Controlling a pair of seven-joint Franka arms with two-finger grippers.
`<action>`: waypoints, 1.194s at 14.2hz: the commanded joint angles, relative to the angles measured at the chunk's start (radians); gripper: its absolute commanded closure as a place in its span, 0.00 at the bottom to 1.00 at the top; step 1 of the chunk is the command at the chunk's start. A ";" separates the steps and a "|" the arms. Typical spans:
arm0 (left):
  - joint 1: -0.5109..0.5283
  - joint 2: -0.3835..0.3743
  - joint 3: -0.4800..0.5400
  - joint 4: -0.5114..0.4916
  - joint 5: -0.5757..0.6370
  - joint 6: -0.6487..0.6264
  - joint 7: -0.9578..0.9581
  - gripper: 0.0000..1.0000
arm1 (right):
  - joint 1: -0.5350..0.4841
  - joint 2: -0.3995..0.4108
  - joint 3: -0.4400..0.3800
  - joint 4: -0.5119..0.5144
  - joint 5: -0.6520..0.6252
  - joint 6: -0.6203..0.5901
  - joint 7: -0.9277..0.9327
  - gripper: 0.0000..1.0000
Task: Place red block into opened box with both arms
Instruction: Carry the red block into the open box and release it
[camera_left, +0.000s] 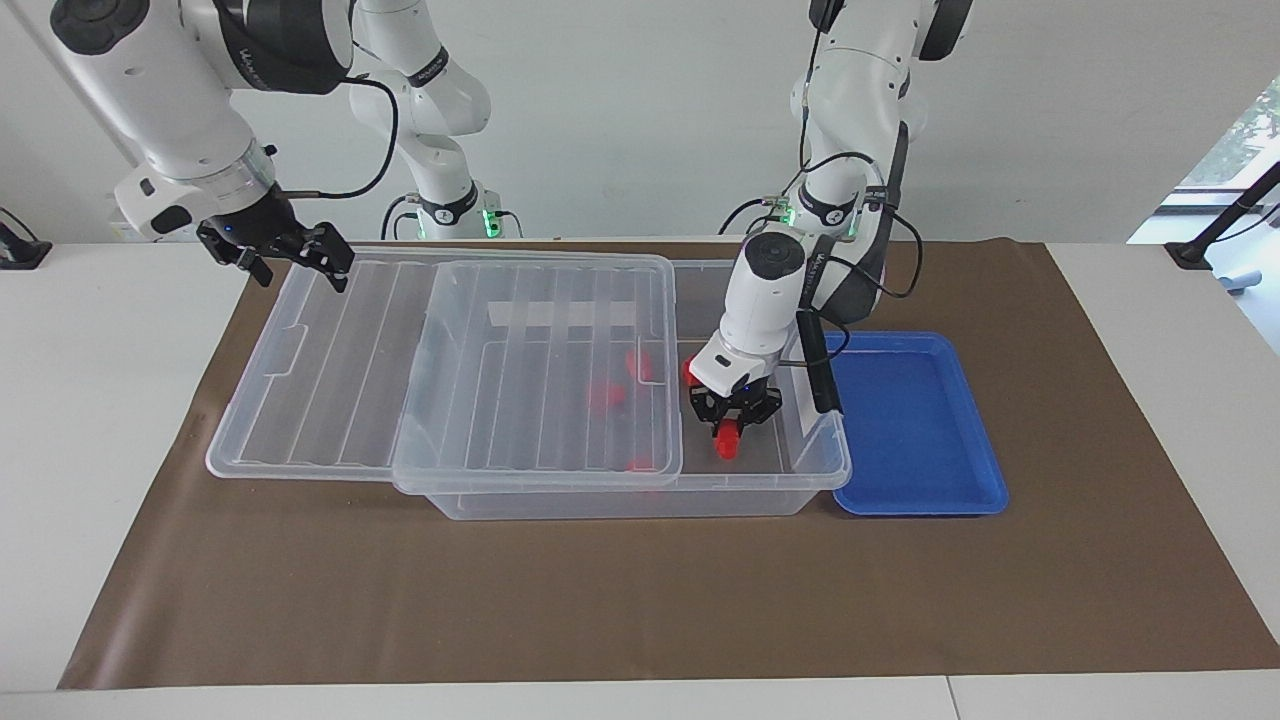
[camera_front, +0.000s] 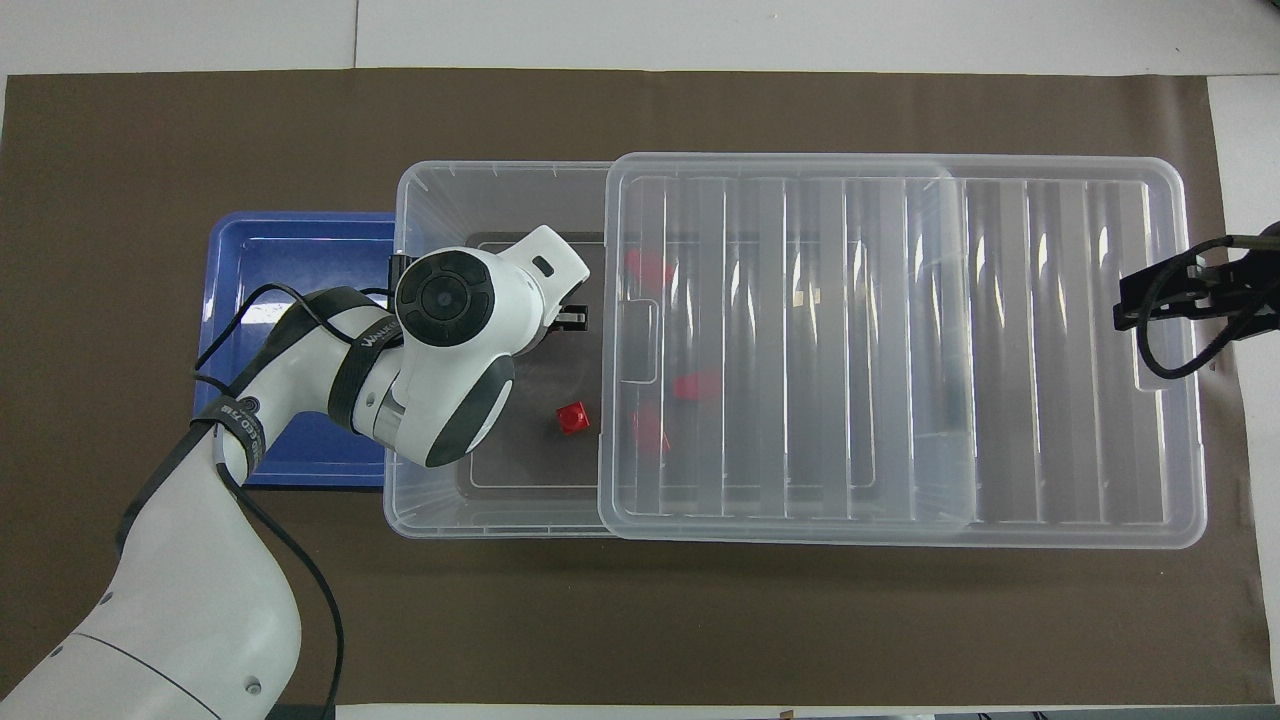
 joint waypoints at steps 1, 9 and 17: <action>-0.010 0.012 0.015 -0.011 0.025 0.043 -0.016 1.00 | 0.009 -0.002 -0.013 0.001 -0.001 -0.006 -0.023 0.00; 0.008 -0.084 0.018 -0.017 0.025 -0.039 -0.019 0.00 | 0.003 -0.001 -0.034 -0.001 0.002 0.007 -0.083 0.00; 0.008 -0.285 0.015 -0.005 0.025 -0.329 -0.009 0.00 | 0.001 -0.001 -0.020 -0.001 0.000 0.007 -0.077 0.00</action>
